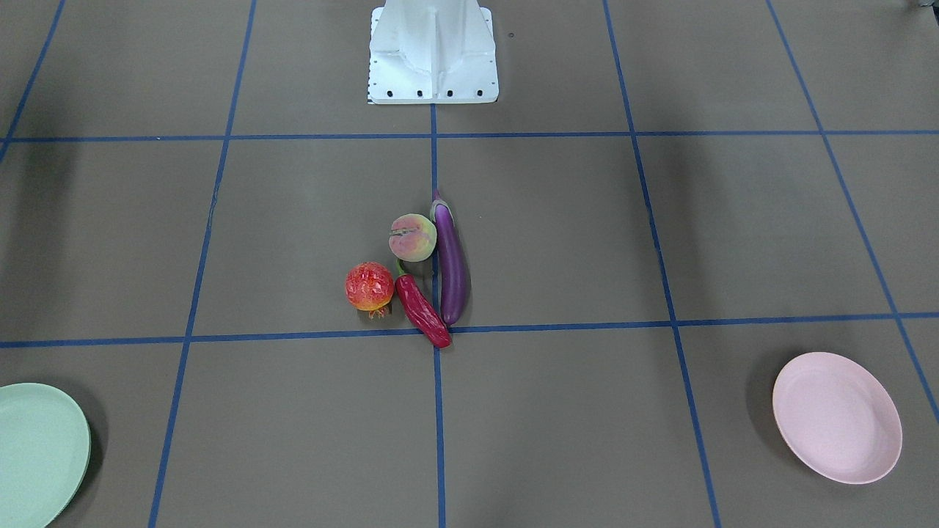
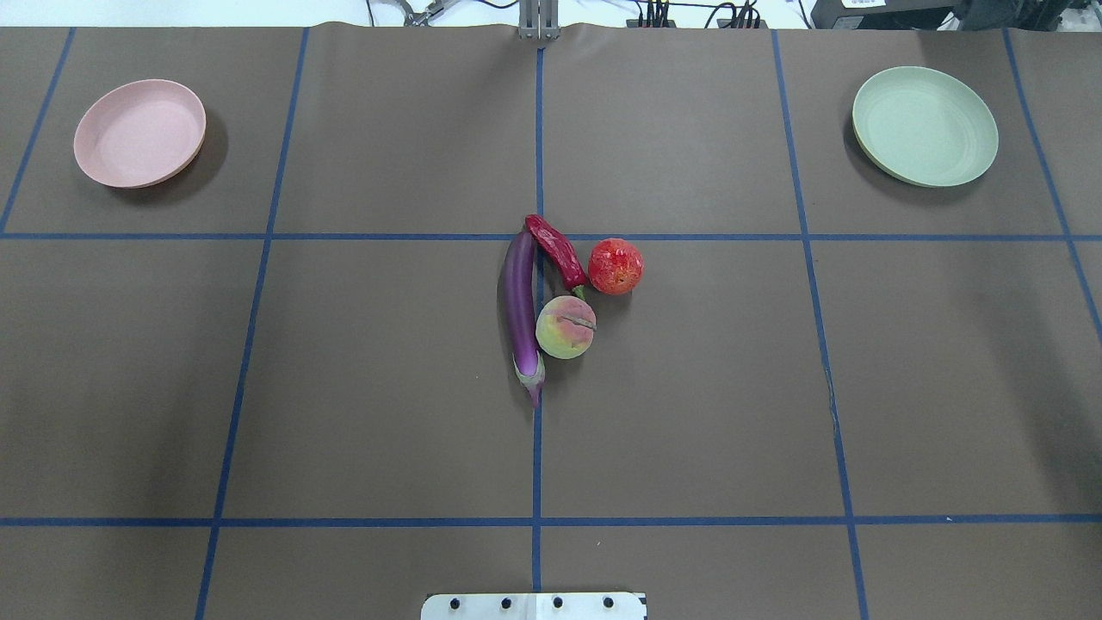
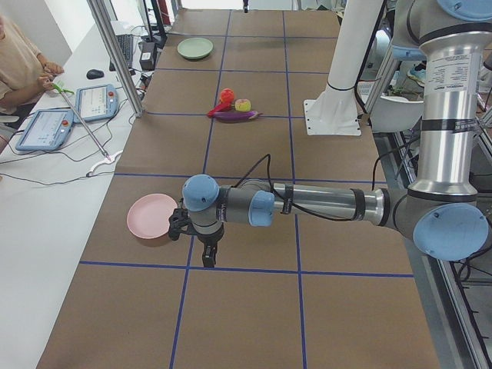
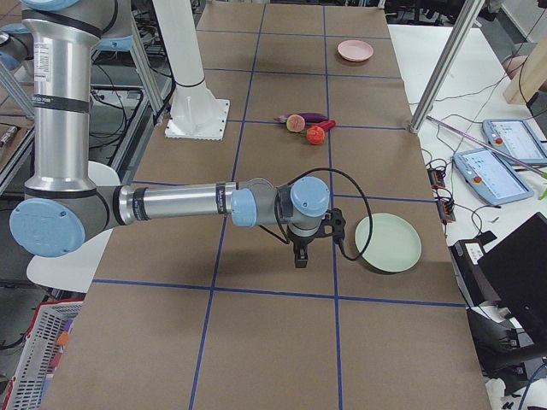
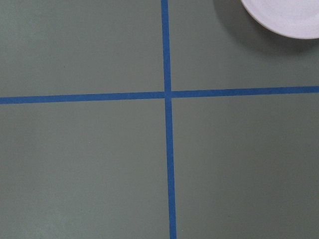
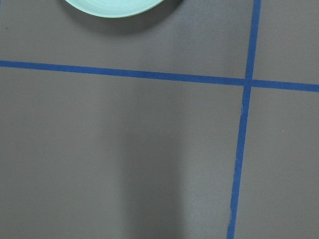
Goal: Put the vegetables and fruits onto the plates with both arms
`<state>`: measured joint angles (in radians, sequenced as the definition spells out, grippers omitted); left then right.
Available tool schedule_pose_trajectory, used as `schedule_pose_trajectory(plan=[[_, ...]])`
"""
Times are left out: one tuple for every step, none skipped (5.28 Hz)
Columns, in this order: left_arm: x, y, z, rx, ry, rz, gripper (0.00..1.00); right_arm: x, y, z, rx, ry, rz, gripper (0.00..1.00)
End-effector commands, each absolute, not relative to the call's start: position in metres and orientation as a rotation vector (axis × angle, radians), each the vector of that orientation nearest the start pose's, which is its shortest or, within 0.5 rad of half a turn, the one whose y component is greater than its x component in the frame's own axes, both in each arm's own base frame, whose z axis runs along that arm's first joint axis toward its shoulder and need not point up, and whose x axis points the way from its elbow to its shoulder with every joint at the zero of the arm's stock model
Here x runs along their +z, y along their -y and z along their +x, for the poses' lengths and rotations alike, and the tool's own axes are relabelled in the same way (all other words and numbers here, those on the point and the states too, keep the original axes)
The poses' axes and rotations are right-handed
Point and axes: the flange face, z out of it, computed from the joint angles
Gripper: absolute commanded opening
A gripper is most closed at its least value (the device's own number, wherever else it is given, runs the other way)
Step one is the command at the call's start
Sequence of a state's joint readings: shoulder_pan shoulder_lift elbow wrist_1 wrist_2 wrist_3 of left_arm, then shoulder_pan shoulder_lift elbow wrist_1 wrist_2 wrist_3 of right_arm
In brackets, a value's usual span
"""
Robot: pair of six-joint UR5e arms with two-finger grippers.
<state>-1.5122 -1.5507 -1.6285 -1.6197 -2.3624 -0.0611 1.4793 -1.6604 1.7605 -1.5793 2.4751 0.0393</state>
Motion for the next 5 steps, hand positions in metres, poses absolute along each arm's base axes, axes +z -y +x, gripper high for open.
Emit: schedule_pose_trajectory(plan=[[0.636,0.500,-0.032,0.054,-0.803,0.088,1.00,0.613,0.454,0.013,-0.080,0.912,0.002,1.00],[0.635,0.500,-0.031,0.056,-0.805,0.091,1.00,0.626,0.462,0.008,-0.084,0.919,-0.012,1.00],[0.626,0.504,-0.023,0.051,-0.847,0.087,1.00,0.622,0.464,0.007,-0.099,0.924,0.018,1.00],[0.590,0.528,0.035,0.096,-0.917,0.071,1.00,0.614,0.467,-0.002,-0.146,0.937,0.070,1.00],[0.561,0.538,0.084,0.084,-0.946,0.065,1.00,0.606,0.469,-0.016,-0.193,0.947,0.102,1.00]])
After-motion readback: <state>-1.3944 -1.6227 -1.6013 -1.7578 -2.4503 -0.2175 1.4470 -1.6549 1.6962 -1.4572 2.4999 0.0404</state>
